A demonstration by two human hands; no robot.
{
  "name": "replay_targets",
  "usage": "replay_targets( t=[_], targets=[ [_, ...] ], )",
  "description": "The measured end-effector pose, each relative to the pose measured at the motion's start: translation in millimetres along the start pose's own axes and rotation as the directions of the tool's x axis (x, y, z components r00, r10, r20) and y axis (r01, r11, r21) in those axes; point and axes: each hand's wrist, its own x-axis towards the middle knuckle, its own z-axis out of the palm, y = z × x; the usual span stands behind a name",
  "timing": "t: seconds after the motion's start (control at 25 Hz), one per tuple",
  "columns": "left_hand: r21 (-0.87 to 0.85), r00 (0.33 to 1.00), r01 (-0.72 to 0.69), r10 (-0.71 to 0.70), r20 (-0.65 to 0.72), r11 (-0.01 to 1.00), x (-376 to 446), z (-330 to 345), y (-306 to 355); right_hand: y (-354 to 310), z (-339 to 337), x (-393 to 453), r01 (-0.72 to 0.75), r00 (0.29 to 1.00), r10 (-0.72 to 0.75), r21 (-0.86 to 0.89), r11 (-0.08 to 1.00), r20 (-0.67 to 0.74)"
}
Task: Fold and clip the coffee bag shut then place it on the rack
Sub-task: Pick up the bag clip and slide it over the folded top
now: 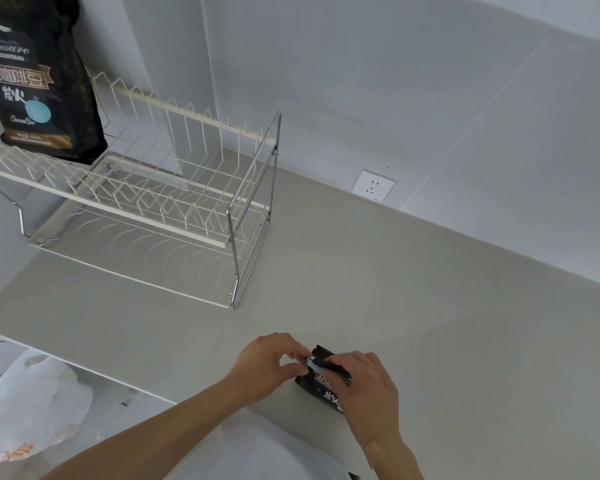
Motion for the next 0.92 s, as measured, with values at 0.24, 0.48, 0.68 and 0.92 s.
replay_targets(
  t=[0.24,0.48,0.68,0.92],
  targets=[
    [-0.015,0.999,0.032,-0.032,0.001,0.999,4,0,0,-4,1,1,-0.023,0.999,0.023,0.025,0.999,-0.024],
    [-0.075,0.996,0.080,-0.077,0.053,0.994,14,0,4,-4,0,0,-0.065,0.996,0.071,0.092,0.994,-0.060],
    [-0.054,0.991,0.096,-0.091,0.094,0.994,16,0,11,-1,2,1,-0.052,0.995,0.061,0.124,0.991,-0.073],
    [0.009,0.993,0.058,-0.058,0.099,0.998,16,-1,15,4,9,-2,-0.001,0.990,0.012,0.080,0.997,-0.138]
  ],
)
